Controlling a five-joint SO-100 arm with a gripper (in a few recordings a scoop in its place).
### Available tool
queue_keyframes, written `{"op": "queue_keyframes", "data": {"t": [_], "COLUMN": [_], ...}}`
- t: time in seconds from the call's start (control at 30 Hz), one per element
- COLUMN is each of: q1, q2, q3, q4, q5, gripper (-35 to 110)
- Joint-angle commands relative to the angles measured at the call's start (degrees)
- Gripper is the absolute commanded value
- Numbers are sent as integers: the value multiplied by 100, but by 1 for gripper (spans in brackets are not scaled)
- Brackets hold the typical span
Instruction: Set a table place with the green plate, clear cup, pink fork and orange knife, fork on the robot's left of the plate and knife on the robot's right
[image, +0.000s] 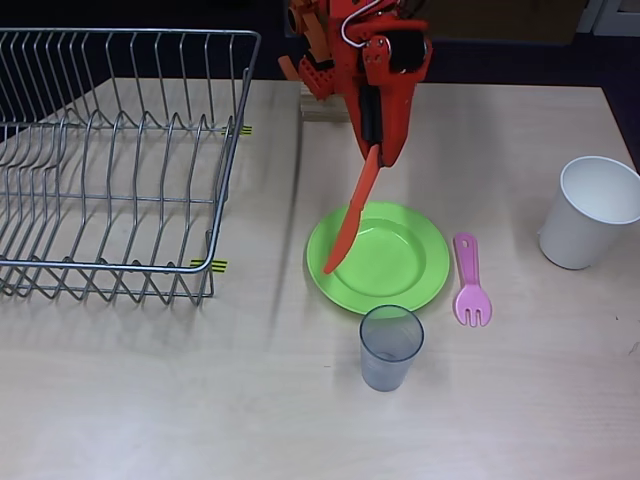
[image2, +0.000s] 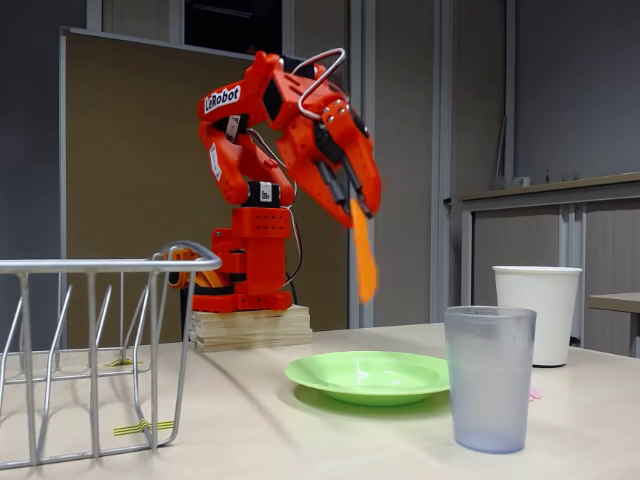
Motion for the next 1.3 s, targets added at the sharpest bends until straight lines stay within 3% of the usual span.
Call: {"op": "queue_keyframes", "data": {"t": [0.0,0.27,0.63,1.27], "q1": [237,984,1811,1187], "q2": [316,562,-571,-1723], "q3": [404,1600,2021,1714], "q4": [-501,-1687,-2892,-3472], "q5": [-369,-536,378,255], "gripper": [0,0,0,0]}}
